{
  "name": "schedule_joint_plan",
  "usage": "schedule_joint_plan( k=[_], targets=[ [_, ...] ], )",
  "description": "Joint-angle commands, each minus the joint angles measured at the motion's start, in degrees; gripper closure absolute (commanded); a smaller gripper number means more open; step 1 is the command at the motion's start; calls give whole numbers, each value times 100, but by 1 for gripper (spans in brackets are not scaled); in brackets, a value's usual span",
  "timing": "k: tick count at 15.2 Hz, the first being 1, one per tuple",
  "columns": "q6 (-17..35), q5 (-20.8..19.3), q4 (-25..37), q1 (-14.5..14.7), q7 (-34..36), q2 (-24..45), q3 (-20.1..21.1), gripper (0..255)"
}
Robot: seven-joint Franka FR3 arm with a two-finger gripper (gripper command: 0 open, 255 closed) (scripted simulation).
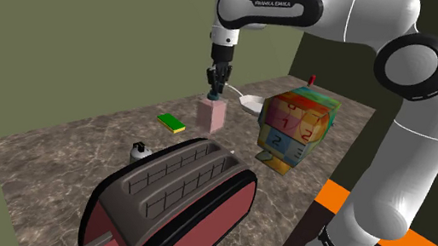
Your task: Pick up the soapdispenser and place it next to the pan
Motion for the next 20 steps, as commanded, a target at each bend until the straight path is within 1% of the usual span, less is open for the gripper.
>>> schedule_joint_plan(
  k=[1, 11, 20],
  targets=[
    [-156, 0, 149, 2, 5, -6, 2, 255],
    [-987, -7, 1143, 8, 10, 157, 4, 255],
    [-1828, -22, 2310, 20, 19, 483, 9, 255]
  ],
)
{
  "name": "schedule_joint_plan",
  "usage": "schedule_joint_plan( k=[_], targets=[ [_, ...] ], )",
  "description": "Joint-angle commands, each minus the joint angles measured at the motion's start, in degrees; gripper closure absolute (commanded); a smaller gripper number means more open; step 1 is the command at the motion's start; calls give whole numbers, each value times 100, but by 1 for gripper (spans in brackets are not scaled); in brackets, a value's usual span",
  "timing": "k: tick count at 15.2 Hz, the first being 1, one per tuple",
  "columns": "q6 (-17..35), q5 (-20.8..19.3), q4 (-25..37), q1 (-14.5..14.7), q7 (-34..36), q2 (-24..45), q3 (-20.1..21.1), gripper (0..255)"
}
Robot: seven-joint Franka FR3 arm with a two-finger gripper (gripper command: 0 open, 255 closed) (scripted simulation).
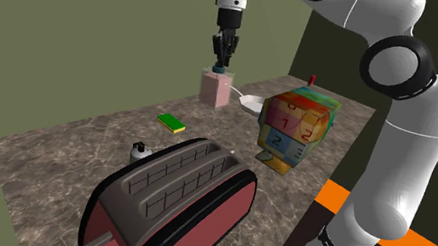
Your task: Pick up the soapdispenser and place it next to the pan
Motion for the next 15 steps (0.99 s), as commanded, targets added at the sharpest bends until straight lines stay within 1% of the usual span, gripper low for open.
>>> schedule_joint_plan(
  k=[1, 4, 5, 10, 15],
  targets=[
    [-227, -5, 331, -3, -9, 105, -3, 255],
    [-555, -14, 838, 5, -5, 285, -1, 255],
    [-601, -15, 913, 7, -5, 312, 0, 255],
    [-228, -18, 590, -386, -616, 360, -226, 255],
    [57, -12, 550, -765, -1196, 599, -435, 255]
  ],
)
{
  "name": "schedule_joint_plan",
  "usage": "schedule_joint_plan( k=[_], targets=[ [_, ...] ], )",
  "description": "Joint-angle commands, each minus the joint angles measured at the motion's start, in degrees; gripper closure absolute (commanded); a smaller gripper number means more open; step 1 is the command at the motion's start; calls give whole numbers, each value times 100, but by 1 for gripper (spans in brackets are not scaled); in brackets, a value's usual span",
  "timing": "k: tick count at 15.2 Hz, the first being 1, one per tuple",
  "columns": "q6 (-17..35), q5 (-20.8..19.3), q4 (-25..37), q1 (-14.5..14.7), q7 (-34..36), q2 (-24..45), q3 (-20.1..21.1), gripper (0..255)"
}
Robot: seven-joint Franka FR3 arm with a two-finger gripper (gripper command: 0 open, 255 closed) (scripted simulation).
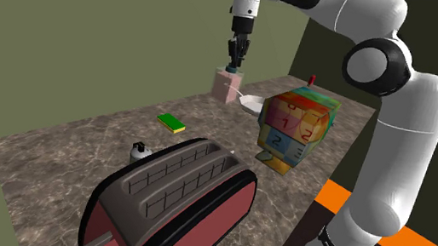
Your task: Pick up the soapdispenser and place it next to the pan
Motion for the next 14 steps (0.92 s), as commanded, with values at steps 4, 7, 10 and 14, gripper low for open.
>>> schedule_joint_plan(
  k=[4, 7, 10, 14],
  targets=[
    [149, 23, 332, -390, -574, 465, -195, 255],
    [219, 50, 588, -624, -890, 787, -292, 255],
    [232, 88, 984, -867, -1191, 1189, -374, 255],
    [102, 155, 1845, -1217, -1566, 1911, -452, 255]
  ],
)
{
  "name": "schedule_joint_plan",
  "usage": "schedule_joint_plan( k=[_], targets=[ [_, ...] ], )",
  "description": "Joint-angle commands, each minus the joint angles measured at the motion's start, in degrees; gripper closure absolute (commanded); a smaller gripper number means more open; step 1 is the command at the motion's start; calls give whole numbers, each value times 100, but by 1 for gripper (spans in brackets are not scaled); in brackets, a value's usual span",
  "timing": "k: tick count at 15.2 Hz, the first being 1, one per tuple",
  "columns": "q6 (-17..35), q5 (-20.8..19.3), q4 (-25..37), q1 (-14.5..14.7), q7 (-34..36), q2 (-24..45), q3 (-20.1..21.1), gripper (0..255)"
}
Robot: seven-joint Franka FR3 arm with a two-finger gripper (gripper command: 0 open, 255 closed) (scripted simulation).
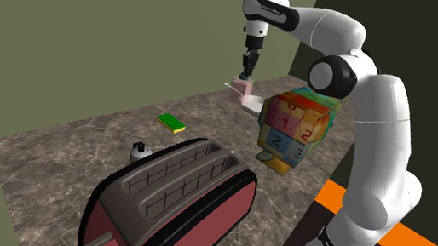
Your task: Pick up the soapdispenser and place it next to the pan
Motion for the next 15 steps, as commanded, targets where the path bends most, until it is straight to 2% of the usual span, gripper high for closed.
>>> schedule_joint_plan(
  k=[1, 2, 7, 15],
  targets=[
    [-159, 44, 674, -187, -181, 505, -29, 255],
    [-239, 59, 951, -258, -240, 700, -35, 255],
    [415, 30, -75, -203, -229, 330, -40, 255],
    [1195, 11, -1099, -157, -213, 86, -42, 255]
  ],
)
